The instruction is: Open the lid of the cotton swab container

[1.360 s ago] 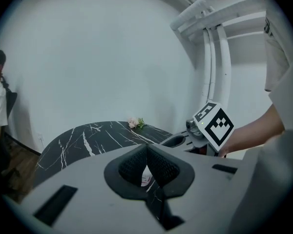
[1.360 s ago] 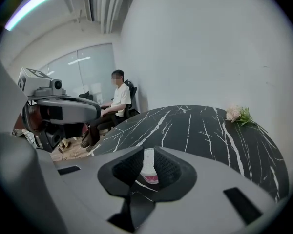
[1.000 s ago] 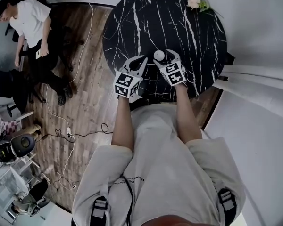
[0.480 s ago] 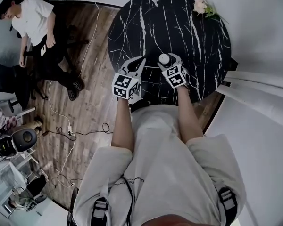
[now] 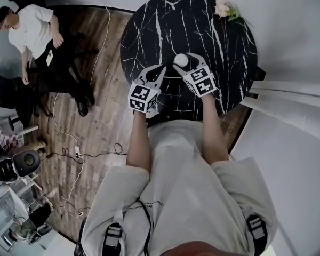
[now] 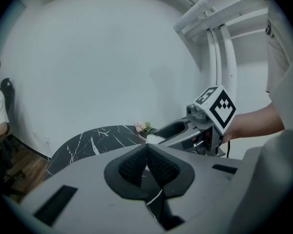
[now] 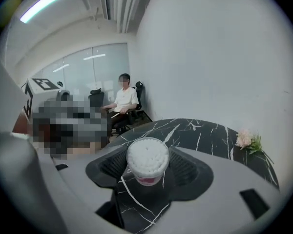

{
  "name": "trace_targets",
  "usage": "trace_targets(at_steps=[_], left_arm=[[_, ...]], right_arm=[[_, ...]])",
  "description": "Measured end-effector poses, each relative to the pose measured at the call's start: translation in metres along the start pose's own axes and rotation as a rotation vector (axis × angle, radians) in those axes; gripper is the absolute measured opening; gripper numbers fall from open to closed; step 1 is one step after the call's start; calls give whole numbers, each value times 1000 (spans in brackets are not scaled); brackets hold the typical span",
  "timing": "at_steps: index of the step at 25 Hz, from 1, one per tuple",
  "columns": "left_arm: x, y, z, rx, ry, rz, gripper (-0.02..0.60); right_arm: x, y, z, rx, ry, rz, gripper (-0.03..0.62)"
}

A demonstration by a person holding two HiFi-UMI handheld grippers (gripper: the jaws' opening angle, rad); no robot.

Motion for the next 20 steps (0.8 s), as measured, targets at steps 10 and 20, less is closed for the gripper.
trace_targets(at_steps=[10, 20], left_arm=[[20, 4, -22, 9, 96, 45, 23], [29, -6, -45, 69, 102, 115, 287]], right_arm=[[71, -4, -36, 43, 98, 10, 293], [121, -41, -35, 223, 153, -47, 294]])
Point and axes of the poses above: the fingertips, and each gripper's own axes: z forward along the fingers, y to its right, x out of its top, the point moved 9 cm from there along -z, backward along the fingers, and after that the axes turned 4 degrees about -z, right-handed, at the moved point
